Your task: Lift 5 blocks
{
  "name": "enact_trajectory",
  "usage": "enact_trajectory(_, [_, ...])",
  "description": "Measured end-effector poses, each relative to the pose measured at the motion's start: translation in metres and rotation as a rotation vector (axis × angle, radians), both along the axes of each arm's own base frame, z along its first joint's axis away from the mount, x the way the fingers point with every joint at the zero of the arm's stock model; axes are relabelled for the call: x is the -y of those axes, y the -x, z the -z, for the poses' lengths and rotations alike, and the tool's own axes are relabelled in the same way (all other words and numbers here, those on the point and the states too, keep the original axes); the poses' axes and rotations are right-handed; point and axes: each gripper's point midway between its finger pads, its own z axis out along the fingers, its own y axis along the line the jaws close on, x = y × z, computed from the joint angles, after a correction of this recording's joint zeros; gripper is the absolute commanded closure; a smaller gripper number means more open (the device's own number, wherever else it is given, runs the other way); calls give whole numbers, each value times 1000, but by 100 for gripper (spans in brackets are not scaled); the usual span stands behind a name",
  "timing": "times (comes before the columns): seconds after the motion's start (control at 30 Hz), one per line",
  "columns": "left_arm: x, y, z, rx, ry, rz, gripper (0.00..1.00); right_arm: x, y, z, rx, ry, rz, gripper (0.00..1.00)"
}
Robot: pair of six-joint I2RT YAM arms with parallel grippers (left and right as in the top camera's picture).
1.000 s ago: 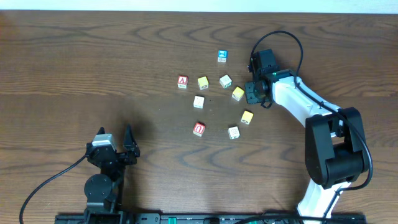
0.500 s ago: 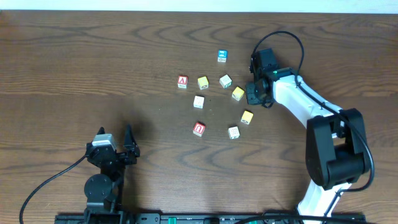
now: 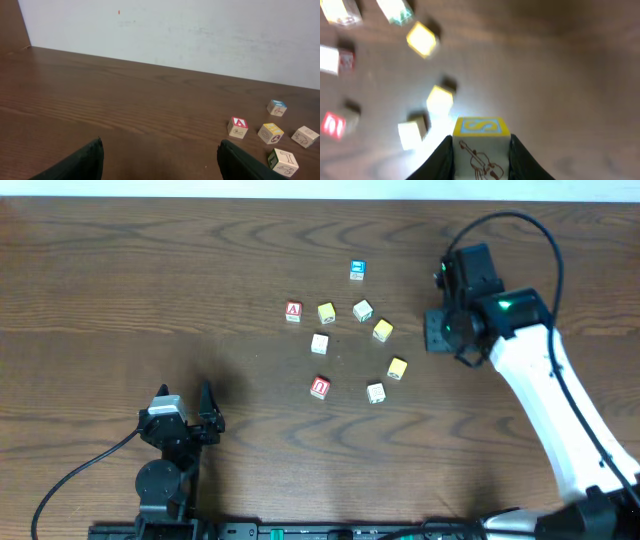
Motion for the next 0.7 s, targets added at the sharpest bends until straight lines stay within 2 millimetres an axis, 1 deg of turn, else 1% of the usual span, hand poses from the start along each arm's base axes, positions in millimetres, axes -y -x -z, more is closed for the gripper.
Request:
enact_trajectory(0.07, [0,0,0,0,0,0,27,3,13,2,-47,9,12,98])
enact_trajectory(0.13, [0,0,0,0,0,0,27,2,19,9,-71,13,14,97])
enact_trajectory(0.2, [0,0,0,0,0,0,27,-2,23,21,-85,13,6,95])
enact_trajectory(0.3, [0,0,0,0,0,0,27,-12,29,48,-102,-1,-20,93])
enact_trajectory(0.37, [0,0,0,0,0,0,27,-20,34,68,-113,-13,-43,89])
enact_trajectory(0.43, [0,0,0,0,0,0,27,-27,40,83,-118,-25,-66,84])
enact_trajectory(0.53, [0,0,0,0,0,0,27,-37,42,97,-100,-40,-96,80])
enact_trajectory(0.7, [0,0,0,0,0,0,27,-45,47,115,-82,-54,-125,79])
